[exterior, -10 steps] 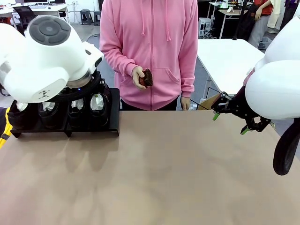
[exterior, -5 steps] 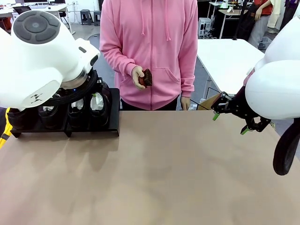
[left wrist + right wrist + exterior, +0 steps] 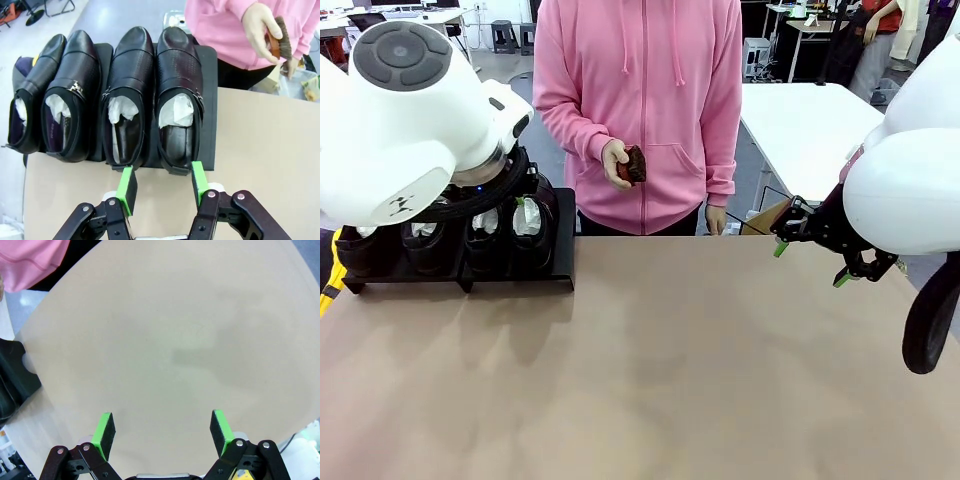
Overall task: Organize the shoes by placing them on the stand.
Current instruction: Place the Shoe from the middle of the table onto the Shoes Stand.
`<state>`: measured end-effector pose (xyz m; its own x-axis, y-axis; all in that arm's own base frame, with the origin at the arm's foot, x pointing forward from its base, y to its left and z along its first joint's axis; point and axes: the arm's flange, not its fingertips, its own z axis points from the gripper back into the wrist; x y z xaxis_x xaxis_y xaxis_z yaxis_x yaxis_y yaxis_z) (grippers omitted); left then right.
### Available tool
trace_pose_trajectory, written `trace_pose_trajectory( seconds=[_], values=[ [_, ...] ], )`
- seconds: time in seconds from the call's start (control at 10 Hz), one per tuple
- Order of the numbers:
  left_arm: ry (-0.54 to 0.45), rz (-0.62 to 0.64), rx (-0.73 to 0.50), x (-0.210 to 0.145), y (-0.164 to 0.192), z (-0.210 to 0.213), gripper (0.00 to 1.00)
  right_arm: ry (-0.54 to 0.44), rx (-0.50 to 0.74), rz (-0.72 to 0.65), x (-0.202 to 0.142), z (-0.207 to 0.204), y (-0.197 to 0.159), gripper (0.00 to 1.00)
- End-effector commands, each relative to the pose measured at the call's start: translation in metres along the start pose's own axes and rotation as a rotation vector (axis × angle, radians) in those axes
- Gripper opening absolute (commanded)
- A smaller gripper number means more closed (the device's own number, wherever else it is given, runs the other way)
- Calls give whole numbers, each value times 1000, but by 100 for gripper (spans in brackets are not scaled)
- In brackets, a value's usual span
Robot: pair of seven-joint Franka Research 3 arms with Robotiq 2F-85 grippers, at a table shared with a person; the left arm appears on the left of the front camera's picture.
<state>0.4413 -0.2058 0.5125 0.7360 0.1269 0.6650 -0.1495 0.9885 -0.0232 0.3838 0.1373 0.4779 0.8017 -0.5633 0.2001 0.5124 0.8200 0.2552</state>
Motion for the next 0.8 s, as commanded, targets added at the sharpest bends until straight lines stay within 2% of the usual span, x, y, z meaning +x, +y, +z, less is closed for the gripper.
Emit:
trace_pose_trajectory(
  seconds=[0.0,0.7],
  values=[
    [-8,-8,-2,3,-1,-1,59,4,12,13,2,0,-1,100],
    [-8,-8,-2,3,-1,-1,59,4,12,13,2,0,-1,100]
  ],
)
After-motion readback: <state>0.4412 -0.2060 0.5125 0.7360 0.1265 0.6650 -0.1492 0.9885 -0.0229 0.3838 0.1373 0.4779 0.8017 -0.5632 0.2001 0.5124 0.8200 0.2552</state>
